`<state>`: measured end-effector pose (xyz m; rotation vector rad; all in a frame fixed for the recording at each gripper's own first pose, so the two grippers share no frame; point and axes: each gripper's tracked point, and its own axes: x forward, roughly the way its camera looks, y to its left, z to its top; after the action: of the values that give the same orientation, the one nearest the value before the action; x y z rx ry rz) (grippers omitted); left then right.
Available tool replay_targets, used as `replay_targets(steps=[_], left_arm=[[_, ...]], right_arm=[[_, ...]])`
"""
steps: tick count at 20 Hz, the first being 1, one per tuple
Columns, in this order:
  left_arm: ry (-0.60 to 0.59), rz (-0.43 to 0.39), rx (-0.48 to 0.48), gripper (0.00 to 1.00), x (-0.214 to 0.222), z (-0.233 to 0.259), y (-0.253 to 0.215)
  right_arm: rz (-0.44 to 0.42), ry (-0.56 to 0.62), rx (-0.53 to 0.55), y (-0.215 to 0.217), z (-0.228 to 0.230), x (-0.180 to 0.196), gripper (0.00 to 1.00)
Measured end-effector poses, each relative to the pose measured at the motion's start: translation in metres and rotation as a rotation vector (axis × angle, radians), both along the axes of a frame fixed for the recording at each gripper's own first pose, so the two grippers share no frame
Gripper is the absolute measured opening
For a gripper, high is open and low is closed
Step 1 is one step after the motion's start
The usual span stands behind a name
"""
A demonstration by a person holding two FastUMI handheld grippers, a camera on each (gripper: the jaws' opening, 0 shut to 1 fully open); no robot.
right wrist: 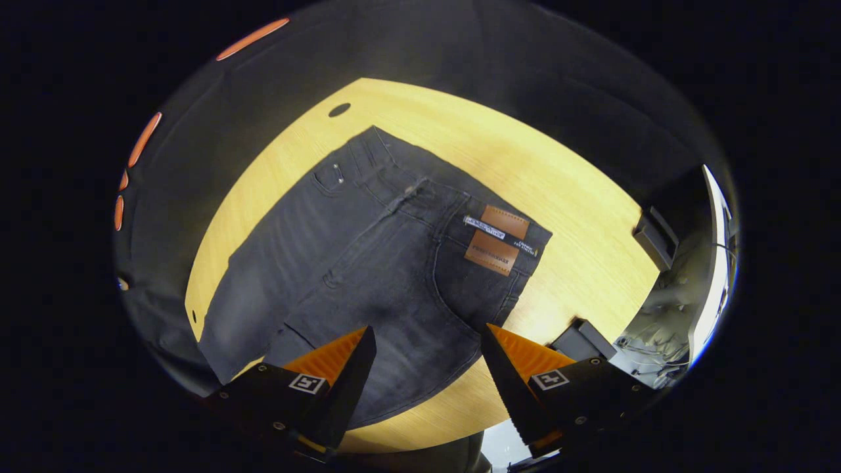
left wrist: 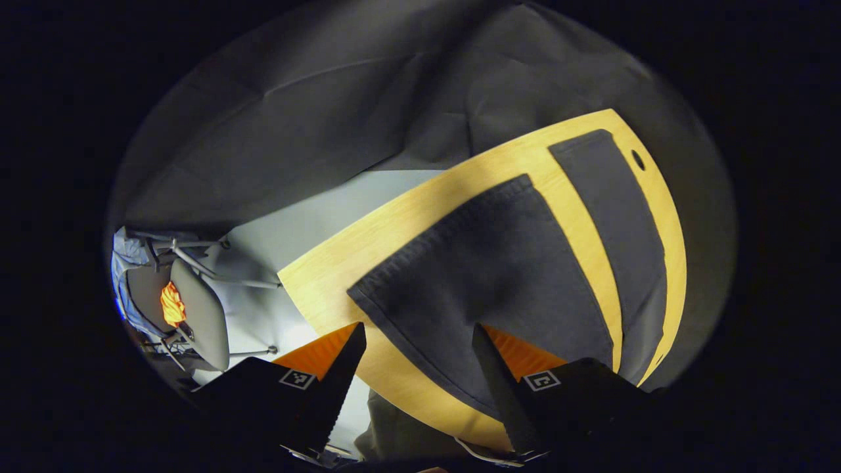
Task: Grasp the waist and the cuffs of the jeans and fold them to make the two legs overlap; first hold the waist and fold one-third of the jeans toward the cuffs, then hold the cuffs and fold the remaining one-third in the same direction to finish folding.
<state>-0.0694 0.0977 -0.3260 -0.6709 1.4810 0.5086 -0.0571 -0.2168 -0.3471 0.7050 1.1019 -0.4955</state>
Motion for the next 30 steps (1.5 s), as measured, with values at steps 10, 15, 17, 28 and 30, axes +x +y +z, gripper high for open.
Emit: replay_targets(steps=[10, 15, 17, 28, 30], left_arm=[[0.143, 0.108, -0.002, 0.94, 0.0, -0.028, 0.003], [0.147, 0.161, -0.028, 0.92, 0.0, -0.028, 0.002], [0.151, 0.164, -0.033, 0.89, 0.001, -0.028, 0.001], [0.016, -0.028, -0.009, 0.11, 0.032, -0.027, -0.011], [-0.062, -0.048, -0.052, 0.01, 0.035, -0.024, -0.013]], right_arm=[[-0.013, 0.136, -0.04, -0.01, -0.039, -0.007, 0.98], [-0.086, 0.165, -0.042, -0.012, -0.045, -0.009, 0.96], [-0.124, 0.199, -0.005, -0.005, -0.045, -0.016, 0.94], [-0.165, 0.098, 0.082, -0.009, -0.044, -0.007, 0.36], [-0.297, 0.001, 0.2, 0.004, -0.072, 0.001, 0.25]])
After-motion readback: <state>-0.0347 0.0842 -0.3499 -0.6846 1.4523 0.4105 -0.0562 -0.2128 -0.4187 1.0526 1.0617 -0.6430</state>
